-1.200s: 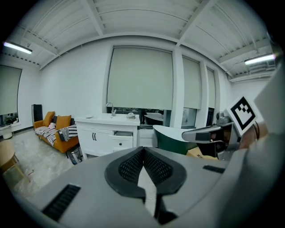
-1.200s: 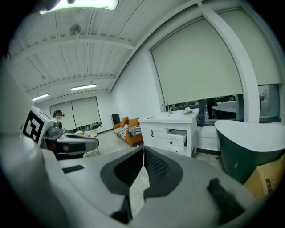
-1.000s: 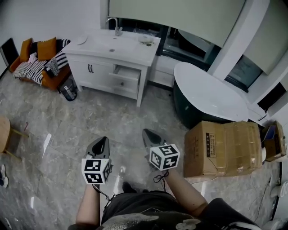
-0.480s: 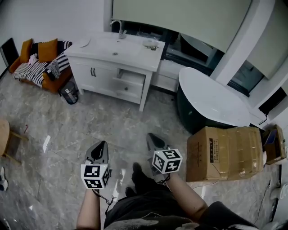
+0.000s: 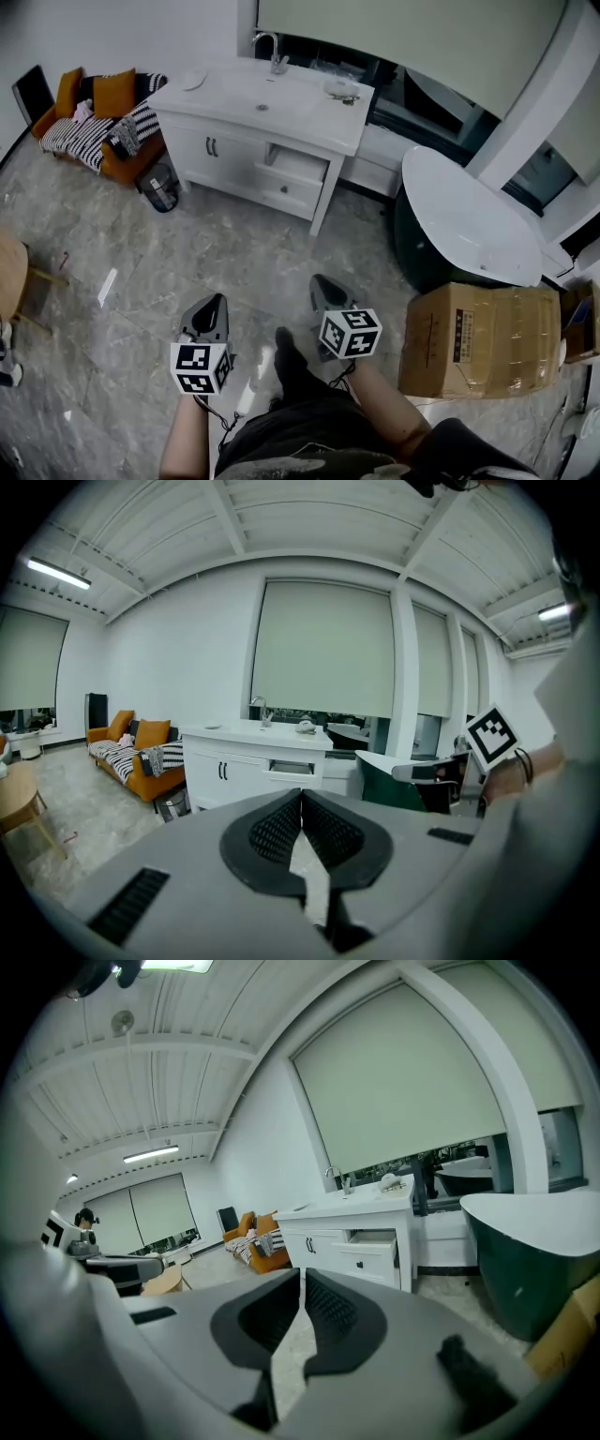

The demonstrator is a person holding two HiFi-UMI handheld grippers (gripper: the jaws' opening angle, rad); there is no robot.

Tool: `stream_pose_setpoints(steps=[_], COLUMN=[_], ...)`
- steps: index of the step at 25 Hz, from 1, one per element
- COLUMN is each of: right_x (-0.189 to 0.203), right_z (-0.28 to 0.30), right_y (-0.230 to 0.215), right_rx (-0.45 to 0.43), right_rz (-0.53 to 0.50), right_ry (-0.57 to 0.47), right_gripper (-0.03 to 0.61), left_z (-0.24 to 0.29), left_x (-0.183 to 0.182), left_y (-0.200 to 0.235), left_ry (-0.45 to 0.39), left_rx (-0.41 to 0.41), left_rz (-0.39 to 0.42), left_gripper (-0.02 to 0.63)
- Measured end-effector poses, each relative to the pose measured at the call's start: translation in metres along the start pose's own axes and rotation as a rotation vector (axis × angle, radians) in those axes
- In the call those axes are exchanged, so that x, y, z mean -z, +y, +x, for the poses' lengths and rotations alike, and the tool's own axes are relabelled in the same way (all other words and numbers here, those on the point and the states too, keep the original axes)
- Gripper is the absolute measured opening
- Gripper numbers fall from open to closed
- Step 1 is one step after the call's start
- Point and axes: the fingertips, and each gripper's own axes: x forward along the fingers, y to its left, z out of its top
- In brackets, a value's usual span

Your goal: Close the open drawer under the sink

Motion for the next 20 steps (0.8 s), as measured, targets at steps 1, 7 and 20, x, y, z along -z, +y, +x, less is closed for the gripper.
stream_pose_setpoints(steps=[1,7,20], right_x=[-0.004,-0.034,-0.068], right_z=[0.012,0.089,0.218], right_y=[-0.004,-0.034,-0.11], right_rx=[-0.002,-0.018,-0.028], right_rz=[0.002,0.007,0.055], right_ry=[0.003,0.028,0.082], right_gripper=[0.029,0.029,0.029], left_z=[0.01,0.075,0.215], left_x=[-0.003,-0.023,-0.066], left_y=[0.004,0.034,0.06], left_ry=[0.005,0.034,0.095], left_rx=[-0.003,-0.03,-0.028], left_rz=[0.001,-0.009,-0.033], left_gripper=[0.014,0.014,0.014])
